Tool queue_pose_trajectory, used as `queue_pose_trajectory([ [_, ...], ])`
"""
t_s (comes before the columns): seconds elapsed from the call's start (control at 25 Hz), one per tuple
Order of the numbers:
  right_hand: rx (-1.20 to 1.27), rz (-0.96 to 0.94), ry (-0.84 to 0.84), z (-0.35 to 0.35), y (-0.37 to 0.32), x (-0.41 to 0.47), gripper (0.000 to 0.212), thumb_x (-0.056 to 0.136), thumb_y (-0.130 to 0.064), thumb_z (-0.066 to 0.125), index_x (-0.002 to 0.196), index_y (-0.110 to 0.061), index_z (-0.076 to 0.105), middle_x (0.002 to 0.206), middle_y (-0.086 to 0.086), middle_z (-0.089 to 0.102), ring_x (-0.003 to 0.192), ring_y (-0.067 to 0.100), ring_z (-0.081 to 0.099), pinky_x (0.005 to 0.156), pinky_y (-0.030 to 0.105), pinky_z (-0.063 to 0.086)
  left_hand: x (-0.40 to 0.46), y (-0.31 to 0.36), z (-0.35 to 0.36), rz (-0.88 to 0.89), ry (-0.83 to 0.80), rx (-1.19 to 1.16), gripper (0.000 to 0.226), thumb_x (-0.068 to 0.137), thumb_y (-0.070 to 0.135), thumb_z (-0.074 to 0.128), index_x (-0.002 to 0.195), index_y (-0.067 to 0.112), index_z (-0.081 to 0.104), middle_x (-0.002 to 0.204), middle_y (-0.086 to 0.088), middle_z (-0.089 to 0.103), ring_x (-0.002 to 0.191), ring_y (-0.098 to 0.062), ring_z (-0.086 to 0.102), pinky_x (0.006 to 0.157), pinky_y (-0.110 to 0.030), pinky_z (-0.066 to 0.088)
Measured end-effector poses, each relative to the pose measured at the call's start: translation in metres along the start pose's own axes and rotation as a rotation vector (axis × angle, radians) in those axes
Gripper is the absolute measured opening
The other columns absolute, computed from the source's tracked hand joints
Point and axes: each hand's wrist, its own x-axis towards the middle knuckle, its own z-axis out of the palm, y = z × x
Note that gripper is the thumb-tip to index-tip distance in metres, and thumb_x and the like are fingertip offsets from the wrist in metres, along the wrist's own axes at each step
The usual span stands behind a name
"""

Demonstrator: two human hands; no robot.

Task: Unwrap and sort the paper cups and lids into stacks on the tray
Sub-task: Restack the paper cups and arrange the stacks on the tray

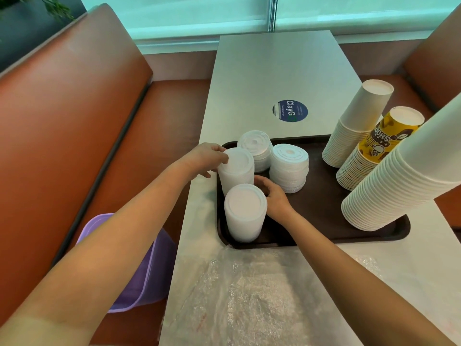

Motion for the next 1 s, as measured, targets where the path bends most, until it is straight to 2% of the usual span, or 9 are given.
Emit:
queue_pose_trajectory([
  [0.12, 0.013, -0.007, -0.005, -0.001, 0.001, 0.000, 0.042, 0.084, -0.008, 0.069, 0.120, -0.026, 0.056, 0.117, -0.002, 0.063, 0.106, 0.018, 0.060, 0.088, 0.026, 0.050, 0.000, 0.000, -0.002, -0.008, 0.000, 0.000, 0.019, 0.089, 0.013, 0.051, 0.106, 0.021, 0.057, 0.092, 0.003, 0.058, 0.076, -0.013, 0.055, 0.062, -0.026, 0.044],
  [0.24, 0.000, 0.015, 0.024, -0.001, 0.003, -0.003, 0.041, 0.085, -0.006, 0.067, 0.123, -0.018, 0.057, 0.115, -0.003, 0.063, 0.106, 0.016, 0.059, 0.089, 0.026, 0.049, -0.001, 0.000, -0.001, -0.011, 0.002, 0.004, 0.021, 0.090, 0.014, 0.052, 0.108, 0.021, 0.057, 0.098, 0.001, 0.059, 0.077, -0.013, 0.055, 0.063, -0.026, 0.045],
  [0.32, -0.022, 0.029, 0.052, -0.002, 0.004, -0.008, 0.043, 0.088, -0.006, 0.064, 0.128, -0.015, 0.054, 0.115, 0.000, 0.063, 0.103, 0.017, 0.060, 0.081, 0.022, 0.050, -0.003, 0.002, -0.002, -0.009, 0.009, -0.002, 0.026, 0.090, 0.017, 0.053, 0.115, 0.021, 0.057, 0.106, 0.000, 0.058, 0.082, -0.014, 0.055, 0.063, -0.026, 0.045],
  [0.4, -0.069, 0.022, 0.066, -0.006, 0.004, -0.015, 0.039, 0.089, -0.002, 0.059, 0.126, -0.014, 0.055, 0.114, 0.000, 0.063, 0.096, 0.014, 0.060, 0.070, 0.010, 0.048, -0.004, 0.003, -0.002, -0.002, 0.031, -0.016, 0.033, 0.090, 0.024, 0.056, 0.124, 0.024, 0.054, 0.115, -0.001, 0.057, 0.093, -0.016, 0.054, 0.066, -0.027, 0.045],
  [0.48, -0.144, 0.010, 0.015, -0.011, 0.004, -0.026, 0.044, 0.085, 0.008, 0.053, 0.121, -0.017, 0.057, 0.109, -0.002, 0.065, 0.096, 0.014, 0.060, 0.071, 0.008, 0.046, -0.006, 0.004, -0.001, 0.016, 0.038, -0.026, 0.040, 0.091, 0.029, 0.057, 0.130, 0.028, 0.049, 0.126, -0.001, 0.053, 0.103, -0.018, 0.051, 0.073, -0.030, 0.045],
  [0.56, -0.214, 0.020, -0.082, -0.015, 0.005, -0.036, 0.050, 0.079, 0.012, 0.051, 0.113, -0.024, 0.056, 0.098, -0.009, 0.064, 0.092, 0.016, 0.060, 0.072, 0.013, 0.047, -0.009, 0.004, 0.002, 0.052, 0.026, 0.000, 0.046, 0.092, 0.033, 0.057, 0.136, 0.030, 0.044, 0.131, 0.001, 0.049, 0.107, -0.017, 0.048, 0.078, -0.032, 0.044],
  [0.72, -0.286, 0.013, -0.132, -0.016, 0.005, -0.048, 0.042, 0.078, 0.009, 0.055, 0.103, -0.024, 0.058, 0.091, -0.009, 0.064, 0.083, 0.015, 0.059, 0.071, 0.019, 0.050, -0.015, 0.003, 0.009, 0.095, 0.043, 0.103, 0.047, 0.092, 0.031, 0.056, 0.137, 0.028, 0.043, 0.116, 0.003, 0.049, 0.101, -0.018, 0.050, 0.080, -0.035, 0.049],
  [0.88, -0.325, -0.012, -0.125, -0.011, 0.000, -0.053, 0.033, 0.080, 0.008, 0.054, 0.098, -0.019, 0.059, 0.082, -0.011, 0.062, 0.073, 0.012, 0.054, 0.060, 0.008, 0.044, -0.020, 0.003, 0.011, 0.090, 0.051, 0.118, 0.049, 0.090, 0.024, 0.058, 0.136, 0.027, 0.042, 0.121, -0.003, 0.052, 0.100, -0.021, 0.053, 0.080, -0.035, 0.049],
  [1.0, -0.338, -0.003, -0.133, -0.009, -0.001, -0.055, 0.031, 0.082, 0.006, 0.056, 0.099, -0.021, 0.059, 0.090, -0.006, 0.063, 0.075, 0.011, 0.053, 0.060, 0.008, 0.044, -0.021, 0.004, 0.010, 0.074, 0.039, 0.131, 0.049, 0.090, 0.025, 0.058, 0.137, 0.024, 0.041, 0.127, -0.004, 0.051, 0.102, -0.021, 0.052, 0.082, -0.035, 0.048],
])
